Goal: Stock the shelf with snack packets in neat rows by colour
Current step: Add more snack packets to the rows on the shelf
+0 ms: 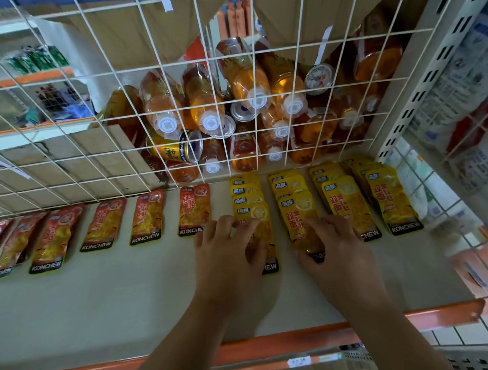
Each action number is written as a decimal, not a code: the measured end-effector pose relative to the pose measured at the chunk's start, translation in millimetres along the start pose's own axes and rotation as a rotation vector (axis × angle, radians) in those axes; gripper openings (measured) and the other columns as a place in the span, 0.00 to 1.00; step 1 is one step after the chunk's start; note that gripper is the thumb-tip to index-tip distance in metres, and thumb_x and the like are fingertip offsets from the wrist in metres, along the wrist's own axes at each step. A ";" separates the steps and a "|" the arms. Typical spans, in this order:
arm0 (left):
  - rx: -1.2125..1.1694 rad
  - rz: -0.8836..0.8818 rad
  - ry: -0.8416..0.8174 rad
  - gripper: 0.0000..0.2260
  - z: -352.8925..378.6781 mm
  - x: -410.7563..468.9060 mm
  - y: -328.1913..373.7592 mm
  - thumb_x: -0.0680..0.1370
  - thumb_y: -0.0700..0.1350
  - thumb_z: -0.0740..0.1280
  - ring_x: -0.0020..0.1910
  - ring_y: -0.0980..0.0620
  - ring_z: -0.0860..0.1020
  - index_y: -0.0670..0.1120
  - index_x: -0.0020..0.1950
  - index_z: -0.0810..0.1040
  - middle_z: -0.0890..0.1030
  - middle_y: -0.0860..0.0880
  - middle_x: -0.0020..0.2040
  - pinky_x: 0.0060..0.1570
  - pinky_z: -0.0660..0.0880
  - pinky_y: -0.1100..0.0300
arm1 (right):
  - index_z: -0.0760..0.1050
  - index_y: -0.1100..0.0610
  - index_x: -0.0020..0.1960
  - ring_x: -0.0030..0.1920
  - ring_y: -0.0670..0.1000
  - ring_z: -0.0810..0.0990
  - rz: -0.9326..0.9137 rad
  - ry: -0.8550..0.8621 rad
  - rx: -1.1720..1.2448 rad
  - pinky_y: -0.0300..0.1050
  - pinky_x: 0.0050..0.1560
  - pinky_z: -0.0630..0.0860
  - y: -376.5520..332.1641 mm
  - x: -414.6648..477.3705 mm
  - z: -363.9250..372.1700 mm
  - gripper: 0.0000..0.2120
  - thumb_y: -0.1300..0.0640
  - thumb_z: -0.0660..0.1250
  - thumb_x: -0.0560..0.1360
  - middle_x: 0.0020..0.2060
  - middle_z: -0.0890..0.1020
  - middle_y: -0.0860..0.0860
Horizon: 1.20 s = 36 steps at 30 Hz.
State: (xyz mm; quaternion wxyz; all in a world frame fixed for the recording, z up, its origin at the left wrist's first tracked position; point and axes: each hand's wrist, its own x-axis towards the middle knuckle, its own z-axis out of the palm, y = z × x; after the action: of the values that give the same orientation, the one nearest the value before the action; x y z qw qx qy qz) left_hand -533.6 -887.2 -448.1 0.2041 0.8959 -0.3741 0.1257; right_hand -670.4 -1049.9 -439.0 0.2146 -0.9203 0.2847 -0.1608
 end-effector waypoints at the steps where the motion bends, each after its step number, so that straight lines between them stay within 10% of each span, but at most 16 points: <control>1: -0.006 -0.005 -0.002 0.19 -0.1 -0.3 0.1 0.77 0.58 0.63 0.55 0.45 0.75 0.54 0.64 0.81 0.76 0.50 0.56 0.55 0.73 0.47 | 0.72 0.47 0.68 0.57 0.59 0.79 -0.002 0.004 0.005 0.52 0.49 0.79 0.2 -0.4 0.1 0.28 0.45 0.75 0.70 0.63 0.74 0.51; 36: -0.068 -0.003 -0.058 0.22 2.2 17.3 -12.7 0.75 0.61 0.64 0.61 0.45 0.74 0.54 0.66 0.81 0.77 0.51 0.62 0.60 0.73 0.45 | 0.72 0.48 0.66 0.56 0.60 0.75 0.144 0.062 -0.068 0.55 0.50 0.78 -23.5 10.8 6.3 0.33 0.39 0.74 0.65 0.58 0.74 0.54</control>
State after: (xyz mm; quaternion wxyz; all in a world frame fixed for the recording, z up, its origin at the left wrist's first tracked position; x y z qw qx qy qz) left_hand -512.4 -890.9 -447.0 0.2236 0.8922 -0.3827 0.0866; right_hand -648.6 -1036.8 -431.1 0.1851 -0.8988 0.3621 -0.1636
